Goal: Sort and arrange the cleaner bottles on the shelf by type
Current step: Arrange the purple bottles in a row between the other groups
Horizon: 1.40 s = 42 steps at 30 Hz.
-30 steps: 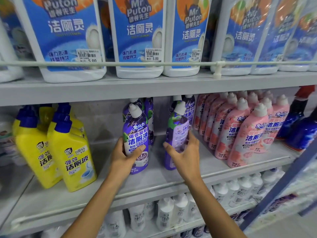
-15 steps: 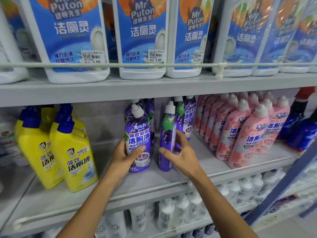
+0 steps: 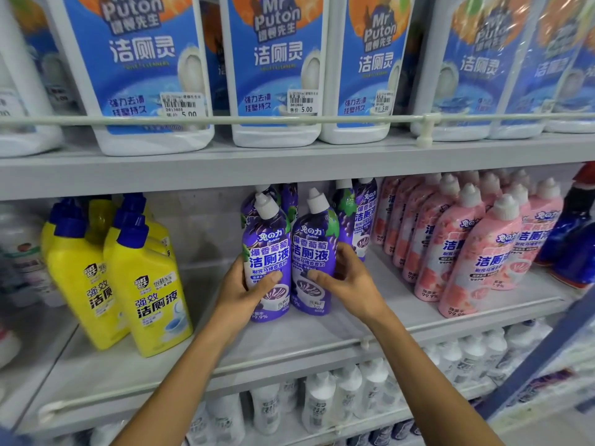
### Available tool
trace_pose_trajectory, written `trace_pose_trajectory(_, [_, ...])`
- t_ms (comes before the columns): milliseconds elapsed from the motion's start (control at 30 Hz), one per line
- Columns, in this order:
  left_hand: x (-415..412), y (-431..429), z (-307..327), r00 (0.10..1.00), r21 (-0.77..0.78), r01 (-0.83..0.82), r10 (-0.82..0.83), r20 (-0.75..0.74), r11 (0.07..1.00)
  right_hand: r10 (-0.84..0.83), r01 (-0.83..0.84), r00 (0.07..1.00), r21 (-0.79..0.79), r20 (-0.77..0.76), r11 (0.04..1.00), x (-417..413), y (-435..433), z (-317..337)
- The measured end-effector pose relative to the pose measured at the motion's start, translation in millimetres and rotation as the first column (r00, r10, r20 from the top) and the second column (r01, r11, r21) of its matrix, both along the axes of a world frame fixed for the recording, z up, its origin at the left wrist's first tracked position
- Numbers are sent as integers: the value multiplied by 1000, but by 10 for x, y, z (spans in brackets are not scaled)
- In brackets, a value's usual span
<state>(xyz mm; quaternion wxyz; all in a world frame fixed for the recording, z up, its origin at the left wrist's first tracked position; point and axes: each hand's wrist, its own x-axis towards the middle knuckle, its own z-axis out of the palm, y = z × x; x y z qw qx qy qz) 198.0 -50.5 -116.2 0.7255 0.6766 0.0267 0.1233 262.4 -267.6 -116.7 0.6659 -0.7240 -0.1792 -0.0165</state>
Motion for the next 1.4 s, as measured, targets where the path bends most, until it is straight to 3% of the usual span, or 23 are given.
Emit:
trace_pose_trajectory(167, [5,10,17,998,-1,68,-68,-9,998,95,-95,995,-16,-17,995,26,-48,23])
trace_pose_trajectory(500, [18,-211,-42,991,6,135,-135,7,991,23,-22,1000,-92,4,995,-10,-356,-5])
trace_pose_trajectory(1067, [-245,-321,82,999,102,45,-45,1,994,134,-130,991,-132,20,983,-51,-498,70])
trace_pose_trajectory(1233, [-231,-255,504,983,15,-25,22,185,1000,105,-97,985,-66,136,993,-81,-460,439])
trace_pose_trajectory(1400, [-128,-365,822,965,167,-45,0,262,985,44,-33,977,-56,210,998,35,-300,764])
